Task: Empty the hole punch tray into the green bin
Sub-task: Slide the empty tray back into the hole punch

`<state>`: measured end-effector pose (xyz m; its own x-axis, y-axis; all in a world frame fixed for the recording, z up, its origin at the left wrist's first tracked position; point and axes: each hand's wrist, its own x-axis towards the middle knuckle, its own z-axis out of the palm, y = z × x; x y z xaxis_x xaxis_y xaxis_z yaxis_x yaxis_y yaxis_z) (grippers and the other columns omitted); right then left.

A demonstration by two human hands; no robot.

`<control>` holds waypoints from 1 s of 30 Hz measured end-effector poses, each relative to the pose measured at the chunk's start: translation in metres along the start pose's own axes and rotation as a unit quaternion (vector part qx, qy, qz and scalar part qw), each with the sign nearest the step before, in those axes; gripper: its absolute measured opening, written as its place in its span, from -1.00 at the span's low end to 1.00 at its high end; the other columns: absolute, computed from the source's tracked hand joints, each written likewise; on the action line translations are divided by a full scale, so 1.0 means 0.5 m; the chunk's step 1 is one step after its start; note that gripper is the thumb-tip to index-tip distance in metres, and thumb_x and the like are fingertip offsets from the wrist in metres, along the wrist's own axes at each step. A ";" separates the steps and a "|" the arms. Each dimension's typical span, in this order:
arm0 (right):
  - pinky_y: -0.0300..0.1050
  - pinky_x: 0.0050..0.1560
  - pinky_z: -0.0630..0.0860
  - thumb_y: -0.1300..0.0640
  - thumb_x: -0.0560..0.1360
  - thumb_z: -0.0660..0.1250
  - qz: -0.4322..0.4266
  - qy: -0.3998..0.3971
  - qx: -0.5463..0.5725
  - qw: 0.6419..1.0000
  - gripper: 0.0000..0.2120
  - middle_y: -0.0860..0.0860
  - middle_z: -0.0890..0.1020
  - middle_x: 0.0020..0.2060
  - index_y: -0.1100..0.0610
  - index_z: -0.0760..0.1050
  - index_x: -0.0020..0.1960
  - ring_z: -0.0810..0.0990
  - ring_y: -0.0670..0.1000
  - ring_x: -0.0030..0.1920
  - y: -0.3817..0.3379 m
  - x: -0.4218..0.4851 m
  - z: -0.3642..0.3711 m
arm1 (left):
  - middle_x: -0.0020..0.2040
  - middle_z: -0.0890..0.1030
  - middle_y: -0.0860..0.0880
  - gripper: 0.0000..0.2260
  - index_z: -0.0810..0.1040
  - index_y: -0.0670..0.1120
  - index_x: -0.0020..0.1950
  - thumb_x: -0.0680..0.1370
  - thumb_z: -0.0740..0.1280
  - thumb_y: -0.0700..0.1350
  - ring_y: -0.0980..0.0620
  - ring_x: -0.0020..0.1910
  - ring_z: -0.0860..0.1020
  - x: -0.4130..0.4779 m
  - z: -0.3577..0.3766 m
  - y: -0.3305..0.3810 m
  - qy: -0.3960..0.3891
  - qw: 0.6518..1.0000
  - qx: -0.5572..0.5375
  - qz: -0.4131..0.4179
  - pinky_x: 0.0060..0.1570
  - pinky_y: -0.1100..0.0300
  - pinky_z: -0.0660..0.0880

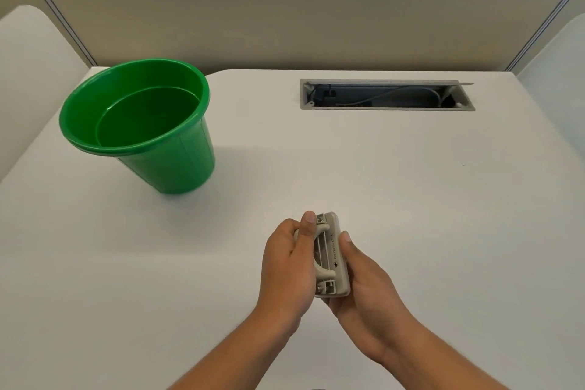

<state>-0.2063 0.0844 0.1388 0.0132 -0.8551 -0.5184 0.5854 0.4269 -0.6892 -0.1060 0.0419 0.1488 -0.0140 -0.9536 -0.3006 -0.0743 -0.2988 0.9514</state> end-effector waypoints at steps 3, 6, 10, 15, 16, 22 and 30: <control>0.14 0.31 0.42 -0.08 0.60 0.13 0.006 0.008 0.010 1.000 -0.59 0.15 0.70 0.10 0.10 0.65 0.18 0.64 0.07 0.08 0.005 0.001 0.009 | -0.34 0.58 0.05 -0.58 0.57 -0.19 -0.12 0.58 0.22 0.17 0.20 -0.40 0.55 0.003 -0.008 0.002 0.003 1.000 0.023 0.015 -0.31 0.28 0.45; 0.06 0.23 0.49 -0.06 0.64 0.08 0.001 0.012 -0.006 1.000 -0.57 0.17 0.71 0.11 0.13 0.64 0.18 0.68 0.03 0.06 0.008 -0.001 0.021 | -0.34 0.57 0.01 -0.58 0.51 -0.17 -0.18 0.58 0.21 0.19 0.09 -0.37 0.54 0.007 -0.019 0.003 0.003 0.997 0.067 0.042 -0.26 0.11 0.51; 0.01 0.16 0.50 -0.07 0.63 0.09 -0.026 0.009 -0.063 0.998 -0.58 0.15 0.72 0.09 0.11 0.65 0.16 0.68 0.02 0.04 0.007 0.000 0.039 | -0.35 0.56 0.02 -0.56 0.49 -0.15 -0.20 0.57 0.20 0.22 0.05 -0.35 0.54 0.014 -0.035 0.010 0.003 0.993 0.098 0.062 -0.22 0.04 0.52; 0.18 0.17 0.47 -0.14 0.55 0.16 -0.061 0.028 -0.108 0.992 -0.58 0.27 0.68 0.10 0.10 0.67 0.11 0.64 0.13 0.03 0.007 0.007 0.058 | -0.31 0.59 0.01 -0.59 0.52 -0.13 -0.18 0.57 0.21 0.21 0.01 -0.31 0.54 0.024 -0.058 0.014 -0.028 0.994 0.101 0.044 -0.24 0.08 0.48; 0.18 0.14 0.48 -0.14 0.54 0.17 -0.066 0.028 -0.119 0.990 -0.58 0.28 0.68 0.08 0.10 0.67 0.09 0.64 0.13 0.00 0.007 0.008 0.061 | -0.30 0.59 0.02 -0.60 0.52 -0.12 -0.18 0.57 0.22 0.20 0.01 -0.30 0.54 0.023 -0.063 0.017 -0.034 0.993 0.103 0.040 -0.24 0.07 0.48; 0.02 -0.12 0.53 0.00 0.65 0.10 -0.085 0.046 -0.156 0.983 -0.58 0.22 0.72 -0.15 0.20 0.67 0.01 0.66 0.13 -0.21 0.000 0.018 0.060 | -0.21 0.65 -0.20 -0.53 0.57 -0.15 -0.15 0.52 0.22 0.27 -0.15 -0.27 0.62 0.019 -0.086 0.029 -0.087 0.995 0.047 0.015 -0.20 -0.17 0.59; 0.10 0.08 0.59 0.05 0.65 0.08 -0.050 0.070 -0.085 0.993 -0.61 0.12 0.75 0.02 0.13 0.68 0.11 0.73 0.11 0.02 -0.003 0.017 0.061 | -0.17 0.69 -0.12 -0.86 0.64 -0.10 -0.06 0.55 0.37 -0.05 0.05 -0.30 0.65 0.026 -0.111 0.012 -0.075 0.997 -0.009 -0.032 -0.32 0.20 0.59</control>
<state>-0.1822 0.0676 0.1511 -0.1573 -0.8519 -0.4996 0.4325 0.3954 -0.8103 -0.0512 0.0257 0.1545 -0.1593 -0.9168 -0.3662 -0.0622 -0.3609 0.9305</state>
